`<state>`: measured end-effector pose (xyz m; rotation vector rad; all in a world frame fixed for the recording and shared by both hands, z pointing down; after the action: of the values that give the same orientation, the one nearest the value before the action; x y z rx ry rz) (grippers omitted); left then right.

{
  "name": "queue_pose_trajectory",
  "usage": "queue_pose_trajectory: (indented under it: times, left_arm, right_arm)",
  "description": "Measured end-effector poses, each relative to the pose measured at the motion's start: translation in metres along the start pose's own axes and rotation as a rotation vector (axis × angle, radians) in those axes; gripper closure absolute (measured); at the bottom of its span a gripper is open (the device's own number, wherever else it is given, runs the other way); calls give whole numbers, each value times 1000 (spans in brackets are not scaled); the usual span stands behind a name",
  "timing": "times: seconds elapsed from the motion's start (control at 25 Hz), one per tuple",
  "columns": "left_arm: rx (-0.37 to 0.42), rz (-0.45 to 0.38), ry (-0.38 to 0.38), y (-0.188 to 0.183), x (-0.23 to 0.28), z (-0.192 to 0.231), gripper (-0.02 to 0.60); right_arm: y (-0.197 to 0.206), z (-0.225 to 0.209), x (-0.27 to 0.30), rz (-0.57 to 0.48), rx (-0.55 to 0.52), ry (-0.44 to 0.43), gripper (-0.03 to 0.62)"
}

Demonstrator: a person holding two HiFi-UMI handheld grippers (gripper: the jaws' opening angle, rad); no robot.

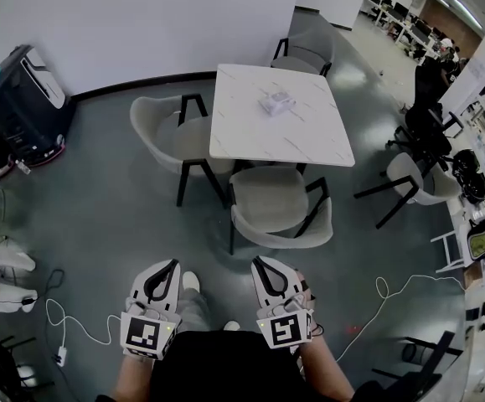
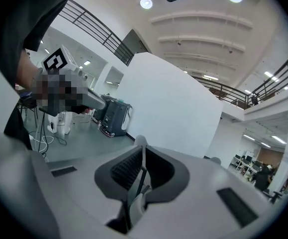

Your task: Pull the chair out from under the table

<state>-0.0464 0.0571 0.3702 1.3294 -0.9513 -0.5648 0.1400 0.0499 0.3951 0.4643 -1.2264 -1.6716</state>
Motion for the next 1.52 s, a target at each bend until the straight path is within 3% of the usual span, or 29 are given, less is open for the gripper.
queue_pose_trajectory:
  times: [0.56, 0.88, 1.12, 1.36, 1.52]
  left_arm:
    - [22, 33, 111, 10, 69, 158, 577]
    - [7, 67, 138, 24, 87, 214, 575]
    - [-9, 93, 166, 31, 98, 211, 577]
    - [-69, 141, 187, 41, 107, 195, 575]
    - [-60, 173, 191, 44, 115, 177, 575]
  right_arm:
    - [-23, -5, 168, 135, -15, 4, 569]
    - [-21, -11, 219, 187, -111, -16, 507]
    - [45, -9, 222, 319, -259, -179, 384]
    - [122, -14, 205, 520, -299, -348, 303]
    - [171, -19, 187, 621, -279, -427, 278]
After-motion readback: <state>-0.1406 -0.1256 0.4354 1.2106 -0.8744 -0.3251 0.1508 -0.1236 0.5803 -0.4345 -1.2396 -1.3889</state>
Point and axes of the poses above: the fingertips, and each gripper's own axes: x forward along the fingers, z to its left, y out of its underside, the point moved 3 cm from there along -x, backward along the fingers, and after that the axes turned 6 degrees about y, right-handed, at the moved point
